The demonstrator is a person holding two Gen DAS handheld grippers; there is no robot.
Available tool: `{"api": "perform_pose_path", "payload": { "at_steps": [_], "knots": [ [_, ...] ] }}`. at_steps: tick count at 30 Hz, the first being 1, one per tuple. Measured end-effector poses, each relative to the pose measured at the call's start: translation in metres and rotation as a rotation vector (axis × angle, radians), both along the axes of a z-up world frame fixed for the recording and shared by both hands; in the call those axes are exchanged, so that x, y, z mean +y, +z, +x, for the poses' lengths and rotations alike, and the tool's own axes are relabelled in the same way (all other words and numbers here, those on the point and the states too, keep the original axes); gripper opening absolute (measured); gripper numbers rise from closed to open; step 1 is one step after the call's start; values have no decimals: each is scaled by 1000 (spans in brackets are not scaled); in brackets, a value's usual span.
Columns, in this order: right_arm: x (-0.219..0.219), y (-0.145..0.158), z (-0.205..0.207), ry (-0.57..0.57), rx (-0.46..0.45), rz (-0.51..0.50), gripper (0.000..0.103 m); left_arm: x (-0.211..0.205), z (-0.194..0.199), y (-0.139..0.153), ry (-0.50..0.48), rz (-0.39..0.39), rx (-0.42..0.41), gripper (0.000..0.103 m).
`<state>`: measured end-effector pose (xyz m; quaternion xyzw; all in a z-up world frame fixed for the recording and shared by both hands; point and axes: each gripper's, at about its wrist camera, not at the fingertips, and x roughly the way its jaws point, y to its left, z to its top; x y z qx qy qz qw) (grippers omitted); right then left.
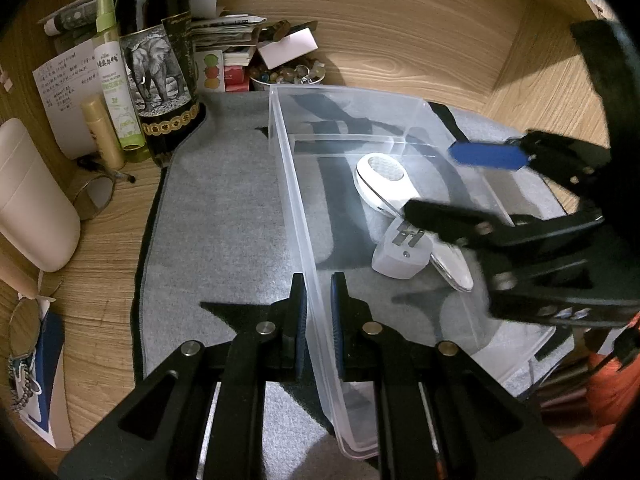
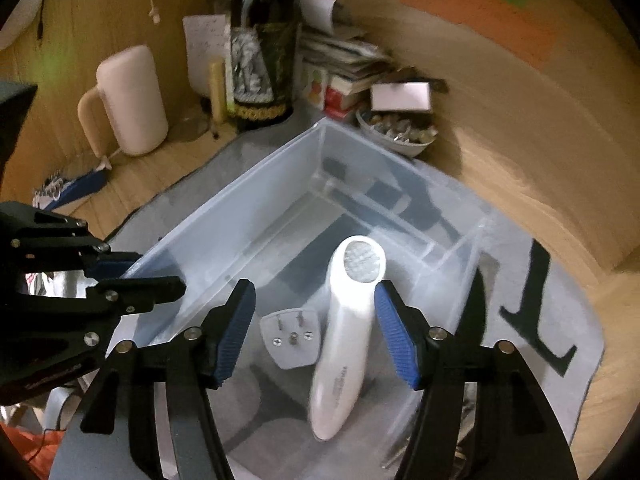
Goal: Organize rigid objects
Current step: 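Lower the white plug adapter into the clear box and release it, then grasp the silver metal tube with the right gripper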
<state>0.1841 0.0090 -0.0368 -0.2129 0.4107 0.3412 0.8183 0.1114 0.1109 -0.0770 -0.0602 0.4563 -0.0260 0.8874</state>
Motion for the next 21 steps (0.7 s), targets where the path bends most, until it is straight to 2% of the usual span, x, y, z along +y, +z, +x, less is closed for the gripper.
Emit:
{"api": "perform_pose_path", "payload": {
  "at_steps": [1, 6, 10, 14, 21],
  "knots": [
    [-3, 4, -1, -6, -11, 11, 68, 0, 0, 0, 0, 0, 0, 11],
    [-22, 24, -3, -48, -77, 37, 70, 0, 0, 0, 1, 0, 1, 11],
    [-43, 40, -5, -91, -126, 63, 77, 0, 0, 0, 0, 1, 1, 11],
    [-66, 51, -3, -147, -181, 58, 78, 0, -1, 1, -1, 7, 1, 11],
    [-112, 52, 8, -267, -199, 33, 78, -2, -2, 1, 0, 5, 0, 11]
  ]
}}
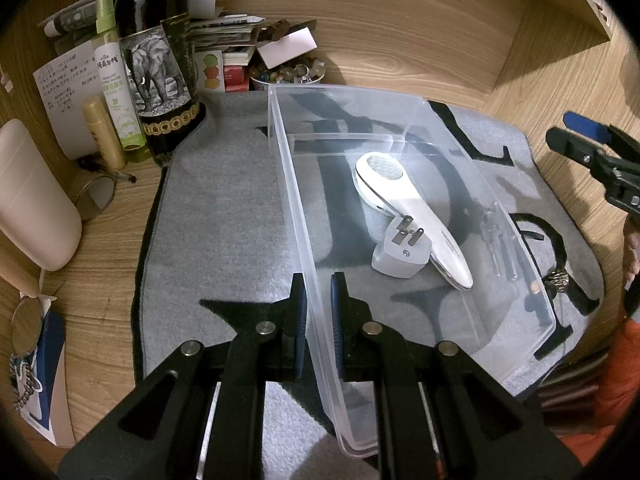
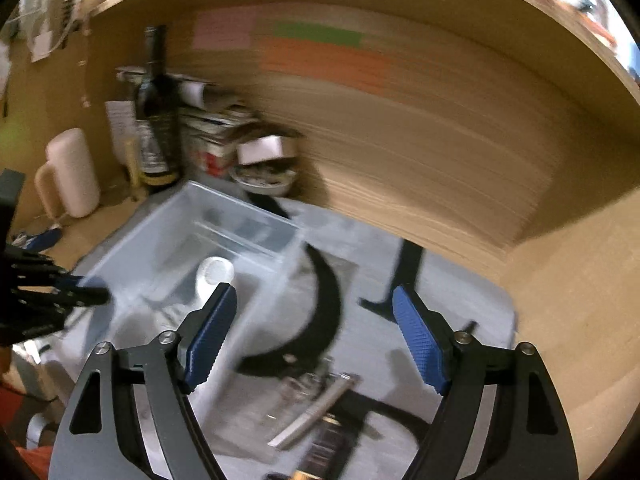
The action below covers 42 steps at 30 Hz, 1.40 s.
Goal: Organize rigid objects
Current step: 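Grasp the silver metal tube with the right gripper, then place the silver metal tube into the clear box and open the right gripper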
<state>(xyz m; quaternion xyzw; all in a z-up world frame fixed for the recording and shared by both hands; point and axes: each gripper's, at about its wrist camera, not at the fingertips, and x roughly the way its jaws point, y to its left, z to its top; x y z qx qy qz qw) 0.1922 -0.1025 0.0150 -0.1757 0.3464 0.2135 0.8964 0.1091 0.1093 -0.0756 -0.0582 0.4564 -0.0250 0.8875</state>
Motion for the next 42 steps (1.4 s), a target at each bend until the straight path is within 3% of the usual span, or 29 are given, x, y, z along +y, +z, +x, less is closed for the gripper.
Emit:
{"api": "perform_pose_path", "payload": {
  "at_steps": [8, 18, 21, 25, 32, 42],
  "knots": [
    [-39, -37, 19, -109, 111, -26, 78, -2, -1, 0, 1, 8, 0, 11],
    [-36, -99, 8, -57, 289, -115, 75, -1, -1, 0, 1, 11, -1, 11],
    [-34, -107, 10, -41, 320, -105, 64, -1, -1, 0, 2, 7, 0, 11],
    [-32, -118, 20, -26, 376, -82, 42, -1, -1, 0, 2, 4, 0, 11],
    [-32, -112, 22, -37, 352, -37, 17, -1, -1, 0, 2, 5, -1, 11],
    [-44, -76, 17, -91, 240, 51, 14, -2, -1, 0, 1, 7, -1, 11]
  ]
}}
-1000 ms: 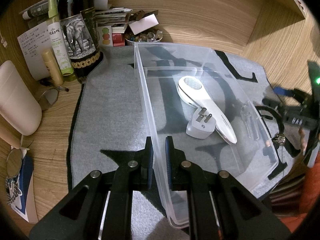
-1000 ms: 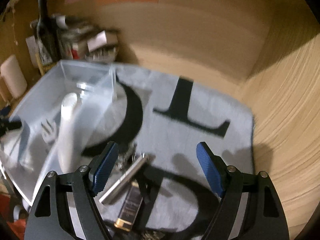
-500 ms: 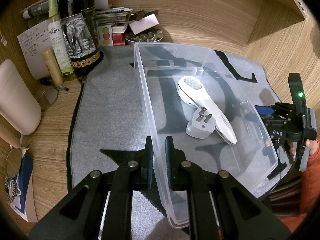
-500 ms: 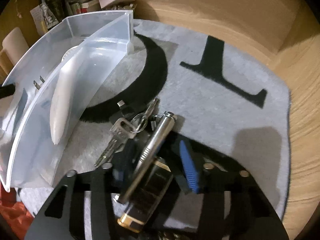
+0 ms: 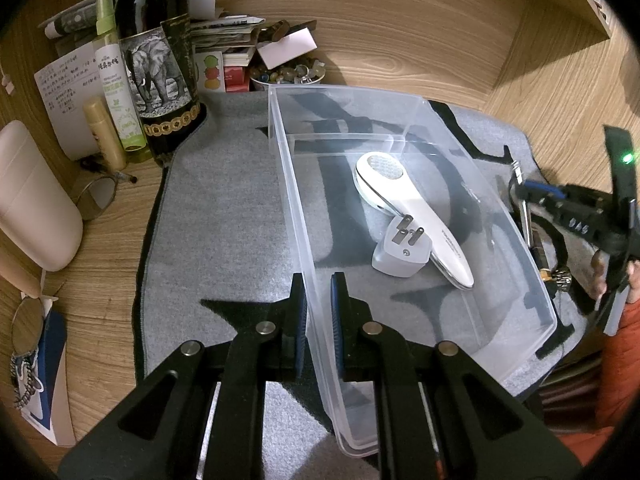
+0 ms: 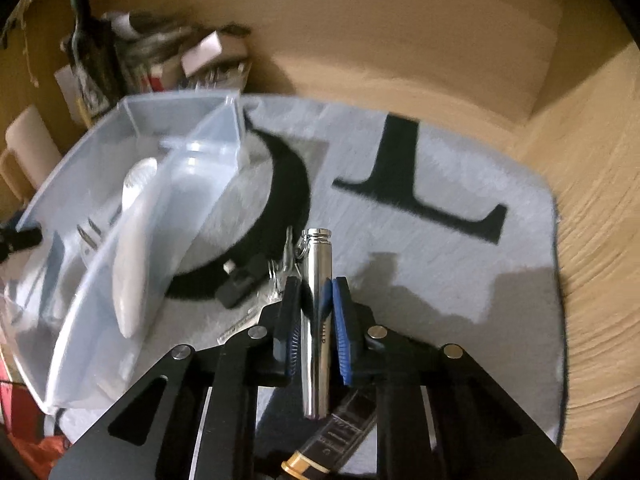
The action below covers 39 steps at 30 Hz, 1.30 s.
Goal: Organize rigid objects
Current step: 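Place the silver metal tube into the clear box and open the right gripper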
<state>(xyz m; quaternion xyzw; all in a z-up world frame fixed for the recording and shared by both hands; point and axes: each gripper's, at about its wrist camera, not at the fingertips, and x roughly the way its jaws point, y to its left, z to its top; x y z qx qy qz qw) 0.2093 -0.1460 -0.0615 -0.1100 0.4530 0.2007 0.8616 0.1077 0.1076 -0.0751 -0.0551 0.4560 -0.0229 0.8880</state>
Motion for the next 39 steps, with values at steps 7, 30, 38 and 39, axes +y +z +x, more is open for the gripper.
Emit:
{"api": "perform_pose_path", "payload": {
  "at_steps": [7, 30, 38, 39],
  "knots": [
    [-1, 30, -2, -11, -111, 36, 14, 0, 0, 1, 0, 3, 1, 11],
    [86, 87, -44, 273, -207, 211, 14, 0, 1, 1, 4, 0, 0, 11],
    [131, 59, -51, 389, -97, 177, 15, -1, 1, 2, 4, -1, -1, 11],
    [135, 56, -51, 398, -79, 173, 15, -1, 2, 1, 3, -2, -1, 11]
  ]
}}
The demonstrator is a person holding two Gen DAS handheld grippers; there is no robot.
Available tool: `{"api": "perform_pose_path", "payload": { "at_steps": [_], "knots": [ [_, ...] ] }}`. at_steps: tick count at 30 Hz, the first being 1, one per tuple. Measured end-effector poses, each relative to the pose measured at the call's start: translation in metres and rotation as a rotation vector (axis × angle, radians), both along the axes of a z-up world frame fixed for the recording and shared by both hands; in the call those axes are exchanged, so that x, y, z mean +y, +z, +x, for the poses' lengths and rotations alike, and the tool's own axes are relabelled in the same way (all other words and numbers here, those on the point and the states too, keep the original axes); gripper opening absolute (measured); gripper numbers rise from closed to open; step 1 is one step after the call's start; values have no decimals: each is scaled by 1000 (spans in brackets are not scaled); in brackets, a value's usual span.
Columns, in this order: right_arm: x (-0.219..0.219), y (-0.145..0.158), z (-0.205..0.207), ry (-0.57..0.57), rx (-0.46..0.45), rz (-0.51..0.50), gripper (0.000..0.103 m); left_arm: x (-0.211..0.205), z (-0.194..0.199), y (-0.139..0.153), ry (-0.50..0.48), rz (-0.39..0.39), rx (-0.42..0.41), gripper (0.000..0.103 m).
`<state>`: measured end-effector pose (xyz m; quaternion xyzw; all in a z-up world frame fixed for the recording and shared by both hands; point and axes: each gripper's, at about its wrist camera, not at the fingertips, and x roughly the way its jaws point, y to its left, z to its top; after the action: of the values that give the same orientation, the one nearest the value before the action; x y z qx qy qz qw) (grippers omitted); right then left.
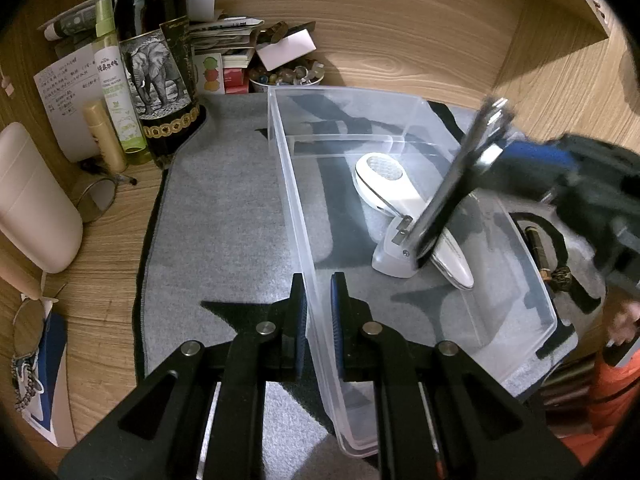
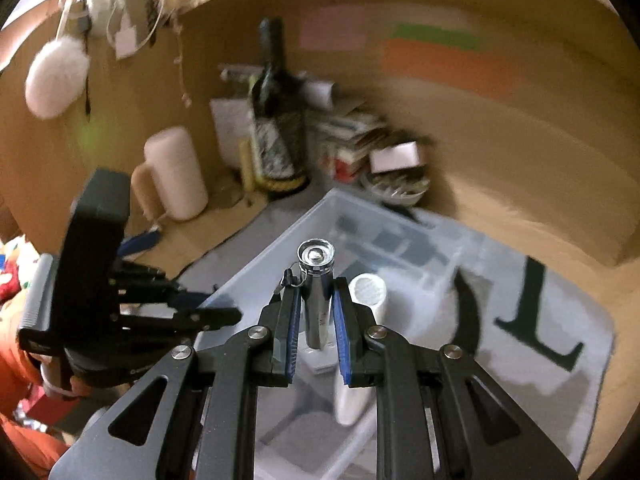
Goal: Organize rigid objects
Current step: 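Place the silver metal tube into the clear box and open the right gripper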
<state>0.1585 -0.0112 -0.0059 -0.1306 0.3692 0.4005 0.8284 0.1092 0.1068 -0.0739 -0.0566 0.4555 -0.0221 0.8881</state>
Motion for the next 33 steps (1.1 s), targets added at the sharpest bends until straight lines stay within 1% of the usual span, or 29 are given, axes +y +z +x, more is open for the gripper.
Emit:
{"api": "perform_pose_path", "payload": {
  "at_steps": [4, 8, 16, 22, 24, 26, 28, 30, 31, 32, 33],
  "knots": [
    [16, -16, 2, 37, 60, -28, 15, 0, 1, 0, -1, -1, 1, 11],
    [26, -20, 4, 54, 84, -49, 15, 0, 2, 0, -6, -3, -1, 11],
    [36, -28, 18, 33, 105, -77, 15, 2, 0, 0, -11, -9, -8, 11],
    [28, -25, 21, 18, 105, -69, 15, 2, 0, 0, -10, -10, -8, 11],
    [22, -21, 20, 8, 91, -68, 18, 2, 0, 0, -11, -8, -8, 11],
    [15, -15, 20, -7, 69, -57, 33, 2, 0, 0, -11, -8, -8, 11],
    [5, -9, 18, -32, 36, -48, 42, 2, 0, 0, -11, -7, -8, 11],
    [-7, -1, 18, -58, 9, -38, 46, 2, 0, 0, -10, -6, -8, 11],
    [-11, 2, 18, -69, 2, -36, 50, 2, 0, 0, -11, -6, -8, 11],
    [-18, 6, 18, -88, -10, -31, 56, 2, 0, 0, -11, -6, -8, 11],
    [-25, 9, 18, -107, -24, -26, 60, 2, 0, 0, -11, -5, -8, 11]
  ]
}}
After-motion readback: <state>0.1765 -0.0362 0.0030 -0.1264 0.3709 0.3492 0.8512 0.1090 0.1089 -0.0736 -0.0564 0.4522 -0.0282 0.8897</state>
